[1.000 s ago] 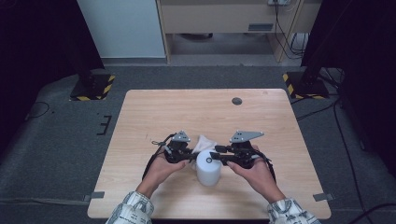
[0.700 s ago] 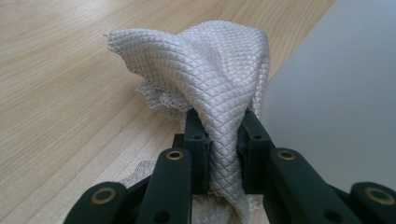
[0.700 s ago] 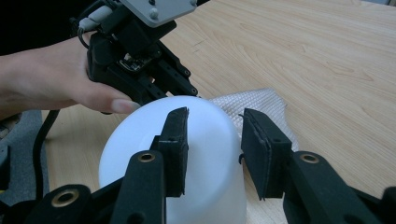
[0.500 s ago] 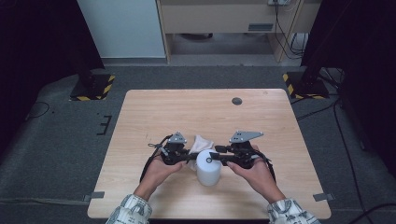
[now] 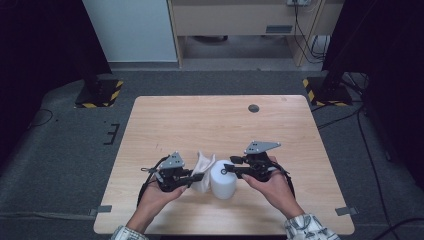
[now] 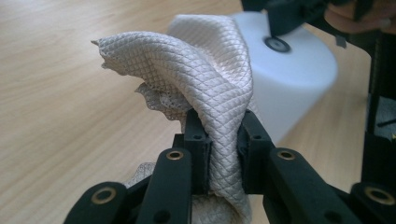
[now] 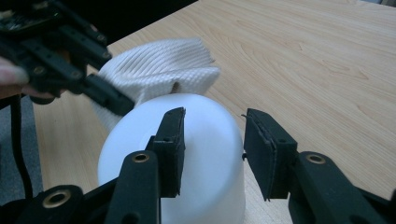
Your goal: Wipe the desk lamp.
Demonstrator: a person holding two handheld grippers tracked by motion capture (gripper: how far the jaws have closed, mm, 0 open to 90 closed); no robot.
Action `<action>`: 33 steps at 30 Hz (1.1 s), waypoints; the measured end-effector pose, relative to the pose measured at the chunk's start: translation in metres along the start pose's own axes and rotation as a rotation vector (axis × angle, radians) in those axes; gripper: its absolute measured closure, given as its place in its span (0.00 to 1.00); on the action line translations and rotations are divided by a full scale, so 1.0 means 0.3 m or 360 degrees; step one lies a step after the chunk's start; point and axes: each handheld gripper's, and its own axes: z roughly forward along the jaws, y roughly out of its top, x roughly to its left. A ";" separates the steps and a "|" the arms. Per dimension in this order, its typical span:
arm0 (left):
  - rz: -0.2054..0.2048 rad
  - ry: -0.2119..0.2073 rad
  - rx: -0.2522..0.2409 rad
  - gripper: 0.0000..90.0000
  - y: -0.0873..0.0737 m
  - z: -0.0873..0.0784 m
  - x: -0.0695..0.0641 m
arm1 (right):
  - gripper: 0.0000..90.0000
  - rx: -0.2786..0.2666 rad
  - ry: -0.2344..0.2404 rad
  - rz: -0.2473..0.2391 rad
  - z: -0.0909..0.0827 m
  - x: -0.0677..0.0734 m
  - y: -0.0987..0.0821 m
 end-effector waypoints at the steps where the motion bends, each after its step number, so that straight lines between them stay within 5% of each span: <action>1: 0.0006 -0.0001 0.0008 0.85 -0.005 0.000 -0.005 | 0.65 0.0001 0.0001 0.0001 0.000 -0.001 0.000; 11: 0.0039 -0.0085 0.0079 0.85 -0.050 0.015 -0.080 | 0.64 -0.0006 0.0011 0.0012 0.002 -0.006 -0.001; 16: 0.0038 -0.0078 0.0153 0.85 -0.070 0.049 -0.085 | 0.48 -0.0005 0.0040 0.0019 -0.004 -0.001 0.003; 23: 0.0030 -0.0078 0.0145 0.85 -0.073 0.049 -0.084 | 0.22 0.0011 0.0066 -0.0025 0.001 0.025 -0.015; 33: 0.0030 -0.0089 0.0096 0.85 -0.062 0.059 -0.095 | 0.20 0.0006 0.0095 0.0005 0.010 0.026 -0.031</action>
